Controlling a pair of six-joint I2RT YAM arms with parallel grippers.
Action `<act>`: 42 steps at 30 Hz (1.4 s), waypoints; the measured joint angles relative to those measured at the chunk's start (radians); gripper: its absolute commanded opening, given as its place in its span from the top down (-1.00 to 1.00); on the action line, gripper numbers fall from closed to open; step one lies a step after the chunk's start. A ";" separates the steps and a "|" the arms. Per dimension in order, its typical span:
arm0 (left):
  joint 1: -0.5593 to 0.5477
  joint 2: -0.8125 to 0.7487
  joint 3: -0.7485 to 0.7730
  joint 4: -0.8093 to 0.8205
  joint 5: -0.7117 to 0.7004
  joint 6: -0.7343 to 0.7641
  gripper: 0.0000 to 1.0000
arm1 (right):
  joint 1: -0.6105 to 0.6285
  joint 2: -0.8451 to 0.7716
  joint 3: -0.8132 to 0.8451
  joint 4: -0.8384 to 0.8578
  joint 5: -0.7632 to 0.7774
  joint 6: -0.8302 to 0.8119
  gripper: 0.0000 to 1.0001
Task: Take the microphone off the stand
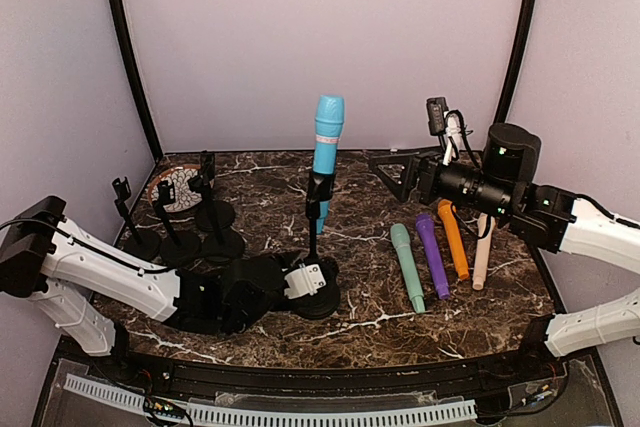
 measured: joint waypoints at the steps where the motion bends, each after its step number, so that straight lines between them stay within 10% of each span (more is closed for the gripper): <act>1: 0.000 0.001 0.002 0.002 -0.003 -0.006 0.27 | 0.000 0.000 0.000 0.000 0.000 0.000 -0.97; 30: 0.083 -0.062 -0.005 -0.084 0.266 -0.539 0.77 | 0.000 0.011 0.002 0.000 -0.009 0.010 -0.97; 36: 0.127 -0.095 -0.038 -0.059 0.392 -0.644 0.70 | 0.000 0.014 0.002 0.002 -0.021 0.017 -0.97; 42: 0.132 -0.121 -0.047 -0.080 0.438 -0.647 0.13 | 0.000 0.021 0.002 0.002 -0.032 0.017 -0.97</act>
